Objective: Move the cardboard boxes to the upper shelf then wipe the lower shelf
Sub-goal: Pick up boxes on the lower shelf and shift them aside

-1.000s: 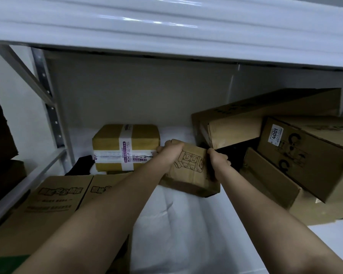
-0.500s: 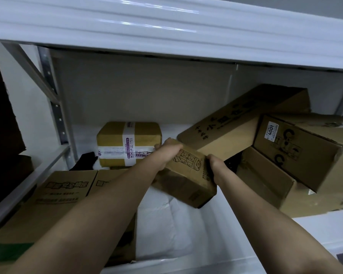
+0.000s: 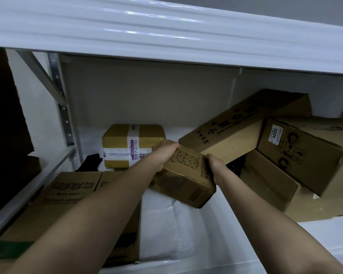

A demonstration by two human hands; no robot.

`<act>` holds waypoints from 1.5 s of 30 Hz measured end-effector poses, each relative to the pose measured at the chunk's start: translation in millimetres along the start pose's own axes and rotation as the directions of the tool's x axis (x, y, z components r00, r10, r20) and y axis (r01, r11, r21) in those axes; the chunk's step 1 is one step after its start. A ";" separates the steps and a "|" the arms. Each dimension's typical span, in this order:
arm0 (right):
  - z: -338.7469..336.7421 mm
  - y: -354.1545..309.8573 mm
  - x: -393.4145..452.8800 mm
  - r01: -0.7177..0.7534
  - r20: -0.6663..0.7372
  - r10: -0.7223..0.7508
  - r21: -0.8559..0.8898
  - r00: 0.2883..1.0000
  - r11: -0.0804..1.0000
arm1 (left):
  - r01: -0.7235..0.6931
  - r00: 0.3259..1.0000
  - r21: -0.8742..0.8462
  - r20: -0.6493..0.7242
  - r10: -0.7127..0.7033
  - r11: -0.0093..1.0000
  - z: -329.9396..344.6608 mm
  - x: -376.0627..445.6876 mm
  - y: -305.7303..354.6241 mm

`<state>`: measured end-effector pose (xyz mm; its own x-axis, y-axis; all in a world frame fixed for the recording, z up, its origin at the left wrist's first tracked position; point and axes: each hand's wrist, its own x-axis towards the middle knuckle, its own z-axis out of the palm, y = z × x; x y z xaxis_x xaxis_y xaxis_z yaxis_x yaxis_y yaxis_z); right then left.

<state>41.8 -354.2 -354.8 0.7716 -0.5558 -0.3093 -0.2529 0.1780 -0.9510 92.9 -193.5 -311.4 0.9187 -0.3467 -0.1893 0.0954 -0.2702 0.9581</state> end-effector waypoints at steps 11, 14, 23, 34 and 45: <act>1.1 -9.2 -15.1 0.057 0.013 -0.058 0.028 0.998 0.998 | -0.045 0.997 0.047 -0.058 0.048 0.998 -9.0 -1.1 6.2; 3.0 -12.4 -17.8 0.076 0.024 -0.077 0.025 0.997 0.997 | -0.031 0.998 0.006 -0.059 0.031 1.000 -15.0 -2.7 3.2; 9.2 -24.1 -35.5 0.147 0.135 -0.152 0.049 0.979 0.988 | -0.021 0.999 -0.283 -0.043 0.009 0.959 -32.2 -16.5 -1.9; 24.9 -16.5 -48.2 0.136 0.120 -0.183 0.323 0.976 0.937 | -0.088 0.994 -0.350 -0.094 0.058 0.933 -54.6 -25.6 -20.3; 24.8 -3.7 -51.7 0.106 0.270 -0.143 0.145 0.952 0.984 | -0.132 0.991 -0.399 -0.080 0.108 0.907 -66.8 -25.6 -33.2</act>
<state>17.3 -305.9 -335.3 0.9285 -0.3352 -0.1595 -0.0820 0.2339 -0.9688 91.8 -115.7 -324.0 0.9514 -0.3007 -0.0664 0.1188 0.1593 0.9801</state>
